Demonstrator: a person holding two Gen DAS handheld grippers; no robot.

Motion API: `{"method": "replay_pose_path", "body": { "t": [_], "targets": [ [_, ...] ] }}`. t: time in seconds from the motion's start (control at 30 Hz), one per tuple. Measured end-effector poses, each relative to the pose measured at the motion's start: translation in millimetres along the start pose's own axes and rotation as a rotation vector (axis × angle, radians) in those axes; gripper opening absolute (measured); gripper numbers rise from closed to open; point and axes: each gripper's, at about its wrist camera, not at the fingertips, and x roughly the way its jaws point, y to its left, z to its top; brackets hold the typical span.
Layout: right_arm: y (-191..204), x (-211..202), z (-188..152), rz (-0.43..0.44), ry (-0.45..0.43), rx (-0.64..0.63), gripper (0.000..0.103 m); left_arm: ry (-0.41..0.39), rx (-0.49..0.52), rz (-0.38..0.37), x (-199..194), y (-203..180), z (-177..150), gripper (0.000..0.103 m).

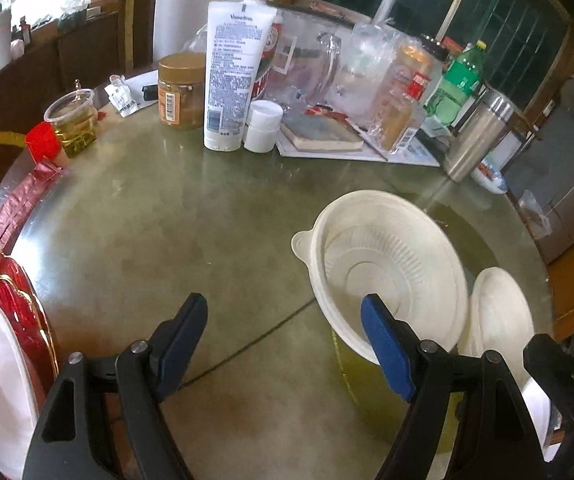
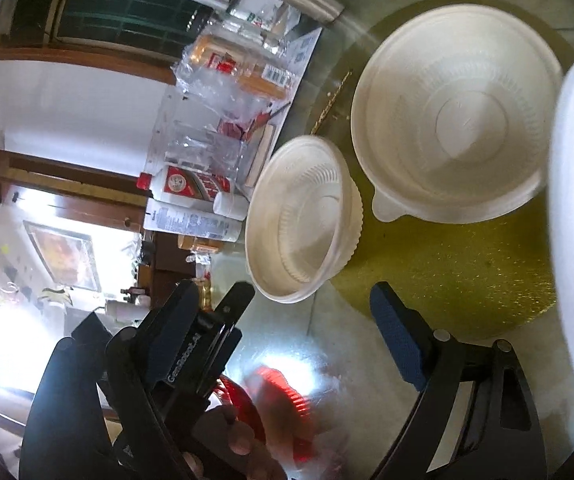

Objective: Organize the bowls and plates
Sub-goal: 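Move both grippers to the white plate beside the cream bowls, then grasp the rim of the large white plate with both grippers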

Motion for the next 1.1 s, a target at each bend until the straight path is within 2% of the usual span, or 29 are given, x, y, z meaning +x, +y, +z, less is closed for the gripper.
{"method": "replay_pose_path", "body": {
  "t": [0.1, 0.23, 0.3, 0.4, 0.5, 0.6, 0.67, 0.73, 0.87, 1.07, 1.1],
  "targets": [
    [-2, -4, 0, 0.008, -0.003, 0.003, 0.089, -0.018, -0.023, 0.004, -1, 4, 0, 0.079],
    [-1, -25, -14, 0.044, 0.033, -0.016, 0.089, -0.041, -0.015, -0.034, -20, 2, -10, 0.079],
    [8, -54, -25, 0.068, 0.016, -0.080, 0.089, -0.046, -0.009, -0.106, -35, -7, -20, 0.079],
    [13, -109, -32, 0.049, -0.075, -0.155, 0.089, -0.015, 0.097, -0.208, -54, -42, -38, 0.079],
    [0, -158, -30, -0.051, -0.166, -0.176, 0.089, 0.033, 0.242, -0.284, -63, -85, -64, 0.079],
    [-32, -195, -22, -0.147, -0.228, -0.117, 0.089, 0.076, 0.310, -0.299, -60, -115, -84, 0.079],
    [-57, -209, -18, -0.207, -0.239, -0.077, 0.089, 0.112, 0.360, -0.303, -54, -134, -98, 0.079],
    [-77, -215, -15, -0.248, -0.238, -0.045, 0.089, 0.112, 0.404, -0.284, -50, -147, -107, 0.079],
    [-111, -223, -8, -0.280, -0.226, 0.010, 0.089, 0.110, 0.436, -0.247, -42, -158, -118, 0.079],
    [-121, -214, -5, -0.301, -0.205, 0.007, 0.088, 0.090, 0.460, -0.198, -36, -160, -125, 0.079],
    [-122, -212, -5, -0.304, -0.207, 0.009, 0.082, 0.087, 0.458, -0.191, -34, -160, -125, 0.079]
  ]
}}
